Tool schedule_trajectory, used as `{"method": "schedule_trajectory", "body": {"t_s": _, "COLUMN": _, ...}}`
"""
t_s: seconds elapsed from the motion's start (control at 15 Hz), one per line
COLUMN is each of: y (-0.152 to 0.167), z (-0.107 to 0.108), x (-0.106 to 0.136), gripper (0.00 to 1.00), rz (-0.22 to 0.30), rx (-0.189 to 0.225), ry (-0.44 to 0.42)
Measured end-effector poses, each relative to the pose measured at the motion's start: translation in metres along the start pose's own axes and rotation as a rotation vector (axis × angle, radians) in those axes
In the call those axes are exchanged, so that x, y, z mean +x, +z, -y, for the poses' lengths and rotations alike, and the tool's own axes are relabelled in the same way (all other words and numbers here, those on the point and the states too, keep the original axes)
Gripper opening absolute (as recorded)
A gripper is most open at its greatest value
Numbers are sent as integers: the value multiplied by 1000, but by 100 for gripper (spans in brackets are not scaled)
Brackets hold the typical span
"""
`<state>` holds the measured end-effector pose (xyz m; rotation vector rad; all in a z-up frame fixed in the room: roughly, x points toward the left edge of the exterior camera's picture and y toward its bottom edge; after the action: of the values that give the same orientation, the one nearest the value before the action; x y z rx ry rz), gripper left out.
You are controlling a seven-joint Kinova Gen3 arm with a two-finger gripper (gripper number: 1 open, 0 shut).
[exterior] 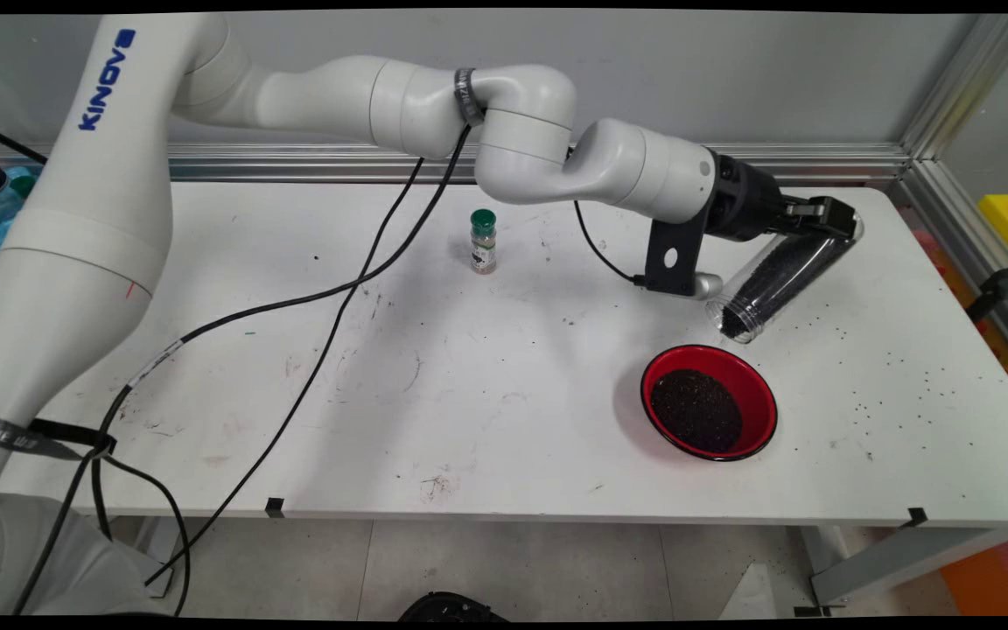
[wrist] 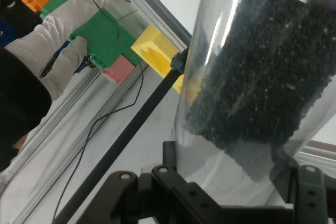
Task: Pour the black seasoning powder in the red bowl
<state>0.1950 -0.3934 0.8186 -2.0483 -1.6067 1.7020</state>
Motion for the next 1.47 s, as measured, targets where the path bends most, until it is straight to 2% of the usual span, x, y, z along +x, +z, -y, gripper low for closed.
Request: {"method": "schedule_trajectory", "body": {"t_s": 1.47, "y": -3, "z": 13, "x": 9, "gripper": 0, "rz": 12, "rx": 46, "ry": 113}}
